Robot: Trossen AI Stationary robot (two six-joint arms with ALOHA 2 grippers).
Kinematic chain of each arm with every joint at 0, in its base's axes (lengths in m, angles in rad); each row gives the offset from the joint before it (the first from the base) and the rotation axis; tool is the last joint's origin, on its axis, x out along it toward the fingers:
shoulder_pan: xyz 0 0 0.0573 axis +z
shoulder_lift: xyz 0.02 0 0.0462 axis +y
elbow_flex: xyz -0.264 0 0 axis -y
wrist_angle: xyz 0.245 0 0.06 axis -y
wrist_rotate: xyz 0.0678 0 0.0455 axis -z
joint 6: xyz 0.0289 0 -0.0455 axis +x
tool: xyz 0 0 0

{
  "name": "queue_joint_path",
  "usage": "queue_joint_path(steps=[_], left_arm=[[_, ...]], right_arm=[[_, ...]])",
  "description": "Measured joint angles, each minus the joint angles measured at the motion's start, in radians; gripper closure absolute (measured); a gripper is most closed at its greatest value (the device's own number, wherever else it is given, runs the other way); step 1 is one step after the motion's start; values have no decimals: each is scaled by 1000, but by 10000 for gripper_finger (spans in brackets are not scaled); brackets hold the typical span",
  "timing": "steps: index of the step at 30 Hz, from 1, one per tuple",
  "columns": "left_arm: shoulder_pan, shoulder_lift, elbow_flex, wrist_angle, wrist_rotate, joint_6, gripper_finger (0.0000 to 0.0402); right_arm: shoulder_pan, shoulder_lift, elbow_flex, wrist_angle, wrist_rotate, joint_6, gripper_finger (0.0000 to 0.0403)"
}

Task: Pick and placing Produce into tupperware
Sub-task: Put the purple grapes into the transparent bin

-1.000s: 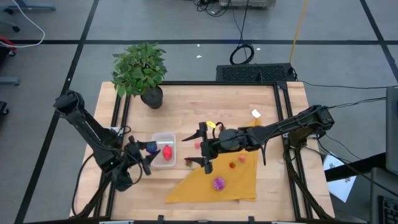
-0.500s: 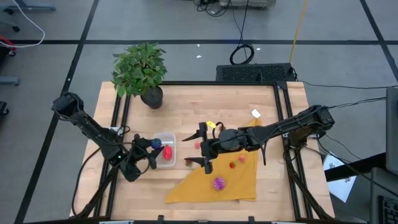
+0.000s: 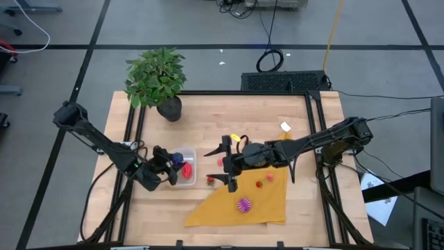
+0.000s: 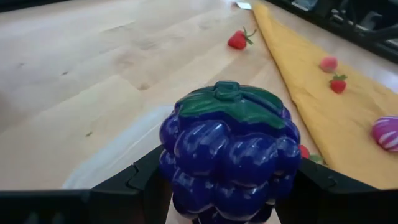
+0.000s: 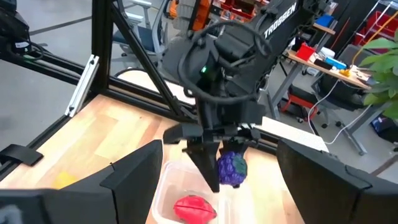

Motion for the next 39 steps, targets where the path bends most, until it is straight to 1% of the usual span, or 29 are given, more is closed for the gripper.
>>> queue_joint_path(steps=[4, 8, 13, 17, 21, 33, 39], left_arm=[[16, -45, 1, -37, 39, 20, 177], [23, -48, 1, -83, 63, -27, 177], [43, -48, 1, -88, 109, -37, 177], [64, -48, 1, -88, 182, -35, 177], [74, -48, 1, -88, 224, -39, 177], [73, -47, 1, -92, 248, -49, 177], [73, -47, 1, -129, 270, -100, 177]], right_arm=[[-6, 0, 0, -17, 0, 9, 94], [-7, 0, 0, -19, 0, 9, 94], [-7, 0, 0, -19, 0, 4, 94], [-8, 0, 0, -19, 0, 4, 94], [-13, 0, 0, -21, 0, 5, 94], [-20, 0, 0, -34, -1, 8, 94], [-20, 0, 0, -34, -1, 8, 94]])
